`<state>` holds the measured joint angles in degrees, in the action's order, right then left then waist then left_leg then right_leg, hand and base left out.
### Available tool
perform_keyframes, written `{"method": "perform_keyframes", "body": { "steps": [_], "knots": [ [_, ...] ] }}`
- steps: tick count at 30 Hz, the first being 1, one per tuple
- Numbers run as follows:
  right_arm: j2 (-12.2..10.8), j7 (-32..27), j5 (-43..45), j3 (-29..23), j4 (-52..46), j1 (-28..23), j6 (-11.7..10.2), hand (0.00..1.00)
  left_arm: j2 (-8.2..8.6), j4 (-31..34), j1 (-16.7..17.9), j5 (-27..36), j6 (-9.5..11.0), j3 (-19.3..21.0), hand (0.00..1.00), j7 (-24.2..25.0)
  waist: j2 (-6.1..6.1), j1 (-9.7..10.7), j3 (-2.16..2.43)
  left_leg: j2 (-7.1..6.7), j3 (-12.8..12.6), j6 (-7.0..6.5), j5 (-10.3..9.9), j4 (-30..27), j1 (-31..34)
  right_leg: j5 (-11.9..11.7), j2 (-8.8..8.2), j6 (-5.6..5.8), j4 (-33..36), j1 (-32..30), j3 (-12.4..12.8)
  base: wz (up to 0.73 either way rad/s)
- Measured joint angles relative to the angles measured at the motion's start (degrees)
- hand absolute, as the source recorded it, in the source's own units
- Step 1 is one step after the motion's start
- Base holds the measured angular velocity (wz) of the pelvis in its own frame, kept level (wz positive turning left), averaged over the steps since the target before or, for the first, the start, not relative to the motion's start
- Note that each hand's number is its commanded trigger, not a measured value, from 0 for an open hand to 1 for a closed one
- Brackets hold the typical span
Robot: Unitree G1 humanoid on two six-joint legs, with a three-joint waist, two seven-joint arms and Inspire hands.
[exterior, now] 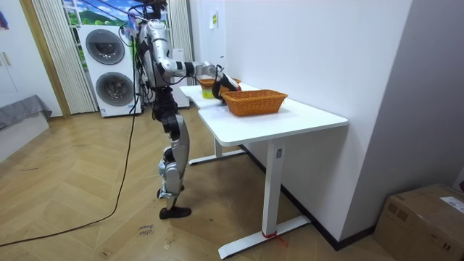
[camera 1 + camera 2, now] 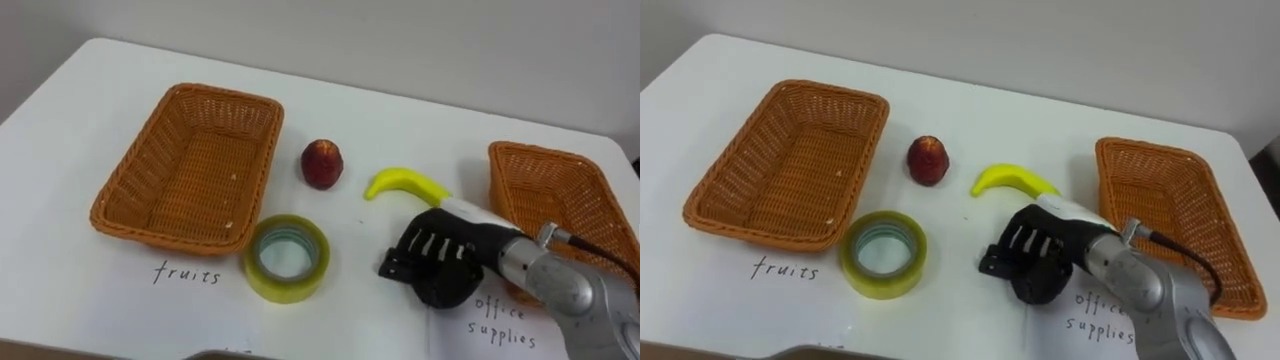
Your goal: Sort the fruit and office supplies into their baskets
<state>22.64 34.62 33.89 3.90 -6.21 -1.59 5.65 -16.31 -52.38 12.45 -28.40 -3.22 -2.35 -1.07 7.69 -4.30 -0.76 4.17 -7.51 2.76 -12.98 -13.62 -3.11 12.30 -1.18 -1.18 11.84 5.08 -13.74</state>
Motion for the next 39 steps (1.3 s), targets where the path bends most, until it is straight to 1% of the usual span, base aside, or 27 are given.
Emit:
{"method": "perform_keyframes", "body": {
  "steps": [1, 3, 5, 6, 8, 9, 10, 11, 14, 15, 18, 19, 20, 23, 26, 27, 30, 33, 39],
  "knots": [
    [0.0, -0.2, -0.4, -0.7, -0.7, 0.0, -0.3, 1.0, 0.04, 0.0, 0.1, 0.0, 0.0, 0.1, 0.0, 0.0, -0.06, 0.1, -0.04, 0.01, 0.0, 0.0, 0.0, 0.0, 0.0, 0.0, 0.0, 0.0, 0.0, 0.0, 0.0, 0.0],
    [0.0, -1.5, -2.3, -4.0, -4.2, 0.0, -2.1, 1.0, 1.06, 0.0, 0.9, 0.1, 0.9, 2.8, 0.0, 0.0, -0.36, 0.9, -0.18, 0.03, -0.2, 0.0, 0.0, 0.1, -0.2, 0.0, 0.03, 0.01, 0.0, 0.0, 0.1, 0.0],
    [0.0, -3.4, -4.1, -6.9, -6.8, 0.0, -3.2, 1.0, 1.65, -0.2, 1.6, 0.1, 1.3, 4.6, 0.0, -0.1, -0.47, 1.2, -0.17, 0.03, -0.2, 0.0, 0.0, 0.3, -0.4, 0.0, 0.02, 0.01, 0.0, 0.1, 0.1, -0.02],
    [0.0, -5.1, -5.1, -8.6, -8.0, 0.0, -3.3, 1.0, 1.68, -0.3, 2.3, 0.1, 1.3, 4.8, 0.0, -0.5, -0.49, 1.3, -0.16, 0.07, -0.1, 0.0, 0.0, 0.4, -0.6, 0.0, 0.1, 0.01, -0.1, 0.2, 0.3, -0.03],
    [0.0, -7.7, -6.9, -10.8, -8.5, 0.1, -3.8, 1.0, 1.75, -0.5, 2.6, 0.1, 1.3, 5.1, 0.0, -0.9, -0.46, 1.3, -0.13, 0.09, -0.1, 0.0, 0.0, 0.4, -1.0, 0.0, 0.16, 0.01, -0.2, 0.6, 0.6, -0.06],
    [-0.1, -9.1, -6.8, -11.7, -8.6, 0.1, -3.8, 1.0, 2.02, -0.6, 2.9, 0.1, 1.3, 5.7, 0.0, -1.0, -0.59, 1.3, -0.19, 0.1, -0.2, 0.01, 0.0, 0.5, -1.5, 0.0, 0.2, 0.01, -0.2, 0.9, 0.9, -0.07],
    [-0.1, -9.8, -6.6, -12.1, -8.7, 0.1, -3.8, 1.0, 2.1, -0.5, 3.1, 0.1, 1.3, 5.7, 0.0, -1.1, -0.64, 1.4, -0.19, 0.09, -0.2, 0.01, 0.0, 0.5, -1.5, 0.0, 0.2, 0.02, -0.2, 1.0, 0.9, 0.0],
    [-0.1, -11.3, -6.5, -12.7, -8.8, 0.1, -3.9, 1.0, 2.22, -0.4, 3.5, 0.1, 1.3, 5.8, 0.0, -1.2, -0.61, 1.8, 0.06, 0.08, -0.2, 0.01, 0.0, 0.5, -1.5, 0.0, 0.19, 0.02, -0.2, 1.0, 0.9, 0.0],
    [-0.1, -14.8, -6.5, -13.9, -8.9, 0.2, -4.4, 1.0, 2.57, -0.4, 4.5, 0.1, 1.3, 6.1, 0.0, -1.7, -0.73, 2.6, 0.13, 0.08, -0.3, 0.01, 0.0, 0.5, -1.5, 0.0, 0.19, 0.01, -0.1, 0.9, 1.0, 0.0],
    [-0.1, -16.1, -6.4, -14.4, -9.0, 0.2, -4.4, 1.0, 2.67, -0.4, 4.7, 0.2, 1.3, 6.1, 0.0, -2.3, -0.81, 2.8, 0.24, 0.08, -0.3, 0.01, 0.0, 0.5, -1.5, 0.0, 0.19, 0.01, -0.1, 1.0, 1.0, 0.0],
    [-0.1, -18.0, -6.7, -15.7, -9.3, 0.2, -4.4, 1.0, 2.87, -0.5, 4.9, 0.2, 1.2, 6.8, 0.0, -2.5, -1.11, 3.5, 0.5, 0.1, -0.2, 0.01, 0.0, 0.5, -1.6, 0.0, 0.22, -0.03, -0.1, 0.9, 1.1, 0.0],
    [-0.1, -18.2, -7.0, -16.0, -9.3, 0.2, -4.4, 1.0, 2.88, -0.5, 4.9, 0.2, 1.2, 6.8, 0.0, -2.5, -1.17, 3.6, 0.52, 0.09, -0.2, 0.01, 0.0, 0.4, -1.6, 0.0, 0.22, -0.03, -0.1, 0.9, 1.1, 0.0],
    [-0.1, -18.7, -7.7, -16.7, -9.3, 0.2, -4.4, 1.0, 2.93, -0.5, 5.2, 0.2, 1.2, 6.8, 0.0, -2.5, -1.31, 3.7, 0.72, 0.08, -0.3, 0.0, 0.0, 0.4, -2.0, 0.0, 0.23, -0.03, -0.1, 0.9, 1.3, -0.06],
    [-0.1, -21.0, -9.5, -17.4, -9.4, 0.2, -4.5, 1.0, 3.13, -0.5, 6.0, 0.5, 1.1, 6.9, 0.0, -2.5, -1.48, 4.0, 0.69, 0.08, -0.5, 0.0, 0.0, 0.5, -2.7, 0.0, 0.29, -0.03, -0.1, 1.3, 1.8, -0.07],
    [-0.1, -23.2, -11.1, -19.3, -8.7, 0.1, -5.1, 1.0, 3.92, -0.5, 6.4, 0.2, 1.2, 8.6, 0.0, -2.2, -1.41, 4.0, 0.7, 0.09, -1.0, 0.0, 0.0, 0.8, -3.3, 0.0, 0.29, -0.02, -0.1, 1.4, 2.1, -0.08],
    [-0.1, -24.3, -11.5, -19.8, -8.7, 0.0, -5.1, 1.0, 4.12, -0.5, 7.1, 0.2, 1.2, 9.2, 0.0, -2.0, -1.36, 4.0, 0.7, 0.11, -1.2, 0.0, 0.0, 0.9, -3.6, 0.0, 0.29, -0.02, -0.2, 1.6, 2.1, -0.09],
    [-0.1, -26.7, -13.2, -21.0, -8.4, -0.2, -5.6, 1.0, 4.12, -0.5, 7.2, 0.2, 1.2, 9.3, 0.0, -1.7, -0.93, 4.2, 0.68, 0.1, -1.3, 0.0, 0.0, 0.9, -3.8, 0.0, 0.29, -0.02, -0.2, 1.8, 2.2, -0.03],
    [-0.1, -28.7, -13.8, -21.0, -8.1, -0.2, -5.6, 1.0, 4.17, -0.5, 7.3, 0.2, 1.2, 9.3, 0.0, -1.1, -0.59, 4.3, 0.65, 0.11, -1.5, 0.0, 0.0, 0.9, -3.9, 0.0, 0.32, -0.02, -0.2, 1.8, 2.5, -0.05],
    [-0.1, -30.9, -13.9, -21.0, -6.9, -0.2, -5.6, 1.0, 4.16, -0.5, 7.3, 0.3, 1.0, 9.3, 0.0, -0.2, -0.3, 4.3, 0.62, 0.1, -1.7, 0.0, 0.0, 1.0, -4.2, 0.0, 0.3, 0.0, -0.3, 1.9, 2.6, -0.01]
  ]
}}
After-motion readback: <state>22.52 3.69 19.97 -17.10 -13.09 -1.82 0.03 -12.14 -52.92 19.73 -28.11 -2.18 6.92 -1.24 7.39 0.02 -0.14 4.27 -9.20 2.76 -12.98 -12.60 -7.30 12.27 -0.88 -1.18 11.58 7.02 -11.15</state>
